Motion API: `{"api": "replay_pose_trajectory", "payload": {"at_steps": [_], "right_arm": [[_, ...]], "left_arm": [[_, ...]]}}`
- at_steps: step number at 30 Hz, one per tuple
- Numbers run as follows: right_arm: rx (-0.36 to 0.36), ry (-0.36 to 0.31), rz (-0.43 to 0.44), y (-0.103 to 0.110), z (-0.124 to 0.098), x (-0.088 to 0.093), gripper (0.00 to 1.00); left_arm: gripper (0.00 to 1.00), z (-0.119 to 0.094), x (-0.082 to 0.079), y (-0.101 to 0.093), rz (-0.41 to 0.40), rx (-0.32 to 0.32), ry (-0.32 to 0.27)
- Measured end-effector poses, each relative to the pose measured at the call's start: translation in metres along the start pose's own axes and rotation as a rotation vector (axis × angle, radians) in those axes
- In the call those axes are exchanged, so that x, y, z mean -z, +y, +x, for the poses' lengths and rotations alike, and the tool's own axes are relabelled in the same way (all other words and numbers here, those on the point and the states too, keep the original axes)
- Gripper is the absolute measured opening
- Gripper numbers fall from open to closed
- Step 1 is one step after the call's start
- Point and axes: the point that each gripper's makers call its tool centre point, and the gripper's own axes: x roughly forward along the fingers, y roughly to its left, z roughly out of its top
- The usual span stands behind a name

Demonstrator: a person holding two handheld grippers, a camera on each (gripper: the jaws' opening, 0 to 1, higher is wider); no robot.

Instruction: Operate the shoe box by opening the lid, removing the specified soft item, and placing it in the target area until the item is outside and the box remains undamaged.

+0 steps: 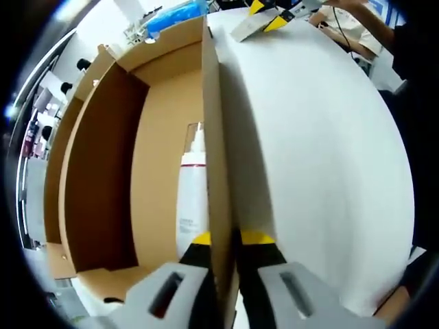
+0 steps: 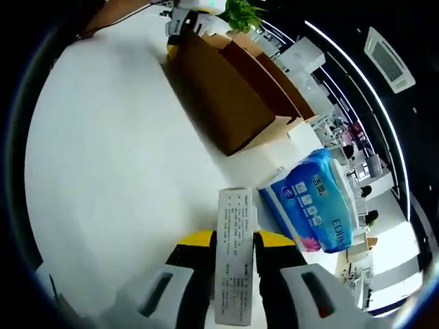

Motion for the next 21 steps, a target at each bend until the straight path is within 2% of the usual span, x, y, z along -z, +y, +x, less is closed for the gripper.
{"api": "replay_pose_trajectory", "payload": {"at_steps": [11,17,19,21], "right_arm": [[-0.049,-0.012,0.072,0.0083,0.0050,0.0030,0.32],[-0.085,-0.080,0.245,0.0096,0.0060,-0.0016,0.34],[-0.091,-0.081,0.291,0.0101,0.0068,0.0006,0.31],[-0.099,-0.096,0.290,0.0084,0.0067,-0.0011,0.31]], "left_arm": [[0.04,0.0000,-0.0003,-0.0004,0.000,0.001,0.000],[0.03,0.0001,0.0001,0.0002,-0.015,0.001,0.002],[0.03,0.0001,0.0000,-0.0001,-0.011,0.001,0.001],[0.03,0.0001,0.0001,-0.0004,-0.012,0.001,0.001]]}}
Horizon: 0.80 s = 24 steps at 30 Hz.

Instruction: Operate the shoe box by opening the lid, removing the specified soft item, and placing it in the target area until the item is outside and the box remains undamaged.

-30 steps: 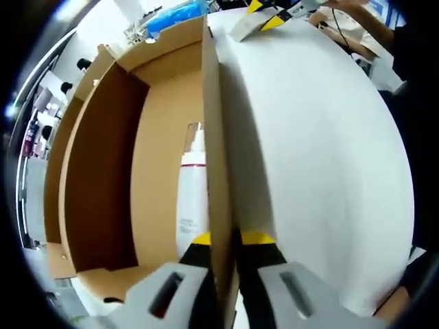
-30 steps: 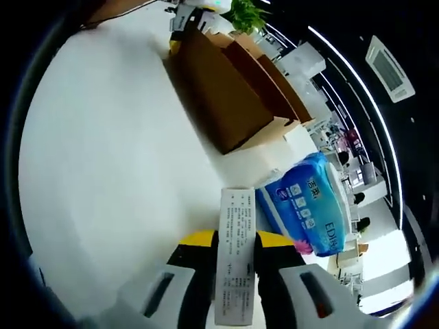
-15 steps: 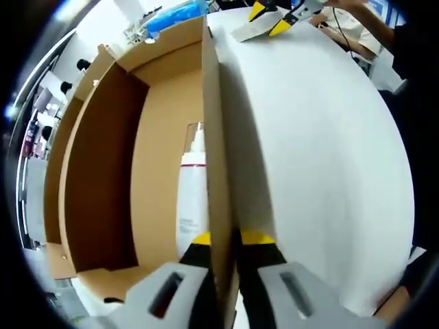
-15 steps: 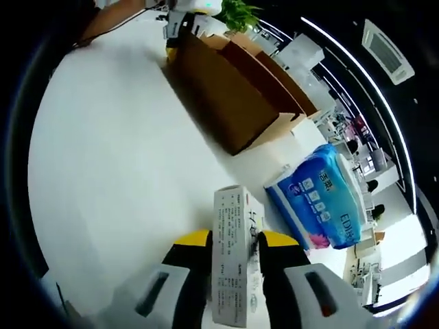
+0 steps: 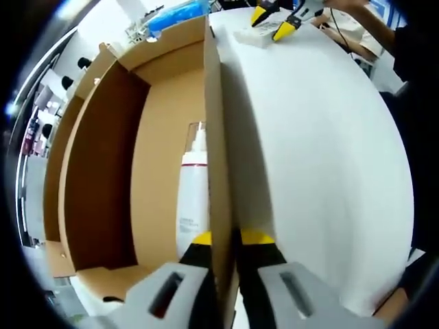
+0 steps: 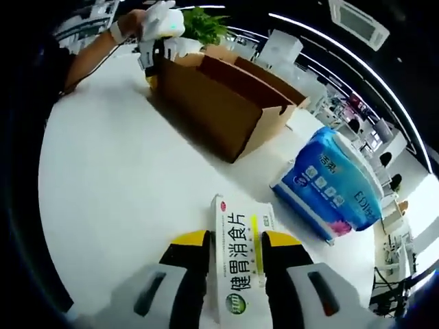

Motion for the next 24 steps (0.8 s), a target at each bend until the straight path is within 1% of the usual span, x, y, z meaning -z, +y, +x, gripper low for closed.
{"api": "replay_pose_trajectory", "payload": {"at_steps": [2,6,10,13,17,19,21,22,24], "right_arm": [[0.000,-0.003,0.013,0.000,0.001,0.000,0.31],[0.005,-0.004,-0.005,0.002,0.001,0.000,0.31],[0.004,-0.006,0.004,0.001,0.000,-0.001,0.31],[0.004,-0.007,0.036,-0.001,-0.004,-0.002,0.30],[0.009,-0.027,0.040,-0.003,-0.012,-0.005,0.31],[0.004,-0.034,0.071,-0.003,-0.016,-0.005,0.32],[0.017,-0.022,0.139,-0.003,-0.020,-0.001,0.35],[0.029,-0.009,0.146,-0.004,-0.025,0.002,0.36],[0.091,-0.054,0.177,-0.010,-0.034,0.002,0.37]], "left_arm": [[0.03,0.000,0.000,0.000,0.002,0.000,0.000],[0.03,0.000,0.000,-0.001,0.003,0.000,0.000],[0.03,0.000,0.000,-0.001,0.001,0.001,0.000],[0.03,0.000,0.000,-0.001,-0.001,0.001,-0.001],[0.03,0.000,0.000,-0.001,0.000,0.001,0.000],[0.03,0.000,0.000,-0.001,0.001,0.000,0.000],[0.03,0.000,0.000,-0.001,0.001,0.000,0.000],[0.03,0.000,0.000,-0.001,-0.001,-0.001,0.000],[0.03,0.000,0.000,0.000,0.000,-0.001,0.000]]}}
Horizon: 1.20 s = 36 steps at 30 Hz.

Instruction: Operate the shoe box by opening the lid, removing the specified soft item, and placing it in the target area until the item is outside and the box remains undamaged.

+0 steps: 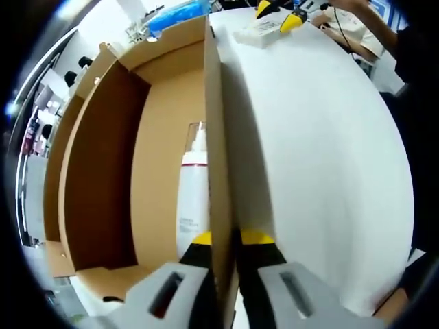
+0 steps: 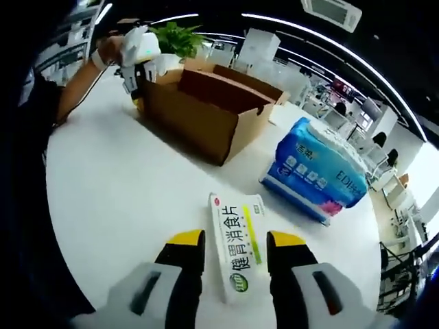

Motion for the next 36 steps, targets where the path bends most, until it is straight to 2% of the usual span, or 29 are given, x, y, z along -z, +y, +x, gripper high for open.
{"api": "replay_pose_trajectory", "payload": {"at_steps": [4,10,12,16,19,23,26,31,36], "right_arm": [[0.028,-0.008,0.039,0.002,-0.011,0.007,0.38],[0.117,-0.048,0.122,0.001,-0.025,0.016,0.42],[0.128,-0.052,0.148,0.001,-0.026,0.018,0.46],[0.163,-0.076,0.199,-0.005,-0.026,0.020,0.62],[0.202,-0.101,0.266,-0.011,-0.026,0.025,0.65],[0.169,-0.130,0.327,-0.010,-0.015,0.035,0.67],[0.165,-0.157,0.344,-0.018,-0.008,0.040,0.69],[0.108,-0.197,0.344,-0.016,0.000,0.039,0.68],[0.085,-0.226,0.330,-0.014,0.005,0.041,0.67]], "left_arm": [[0.04,0.000,0.000,0.000,0.002,0.001,0.000],[0.04,0.000,-0.001,0.001,0.003,0.001,0.000],[0.04,0.000,-0.001,0.001,0.004,0.000,0.000],[0.04,0.000,0.000,0.001,0.003,0.000,0.001],[0.04,0.000,0.000,0.000,0.003,-0.002,0.001],[0.04,0.000,0.000,0.001,0.003,-0.002,0.002],[0.04,0.000,0.000,0.000,-0.003,0.000,0.001],[0.04,0.000,0.001,0.000,-0.005,0.000,0.001],[0.04,0.000,0.001,0.000,-0.008,-0.003,0.002]]}}
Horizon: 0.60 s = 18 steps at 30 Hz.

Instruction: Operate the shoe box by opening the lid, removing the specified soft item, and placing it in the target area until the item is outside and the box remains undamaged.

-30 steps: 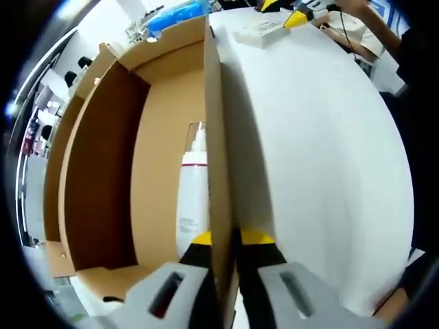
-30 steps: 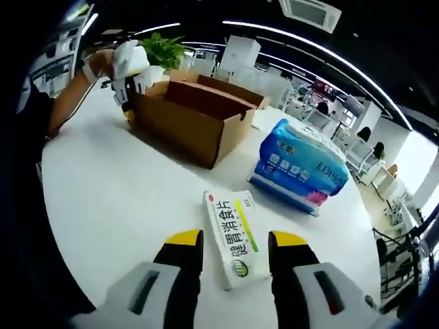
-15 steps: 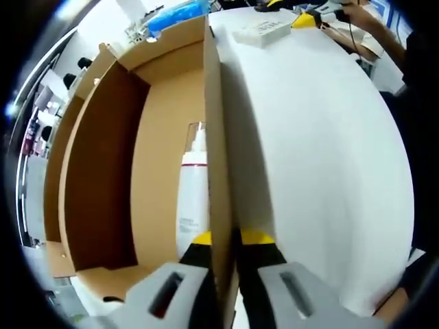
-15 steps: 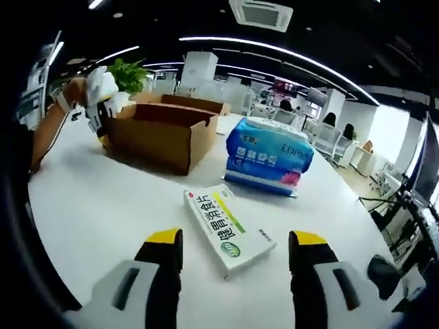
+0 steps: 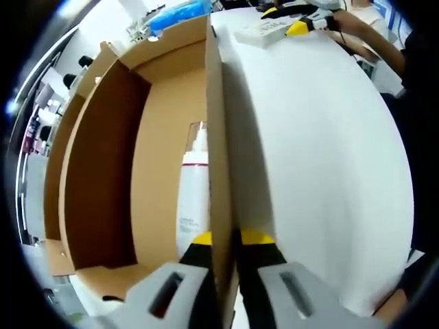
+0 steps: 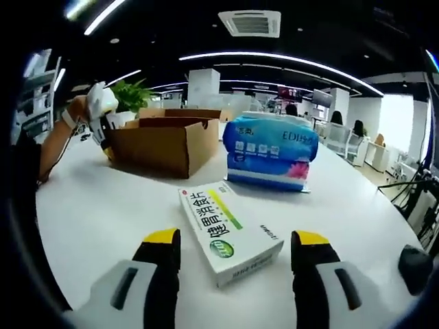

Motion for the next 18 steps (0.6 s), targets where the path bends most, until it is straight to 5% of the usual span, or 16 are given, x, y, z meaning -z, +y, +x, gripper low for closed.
{"api": "replay_pose_trajectory", "payload": {"at_steps": [18], "right_arm": [[-0.022,-0.045,-0.041,0.0018,0.0026,0.0022,0.52]], "left_arm": [[0.04,0.0001,0.0004,-0.0004,-0.006,0.001,0.001]]}}
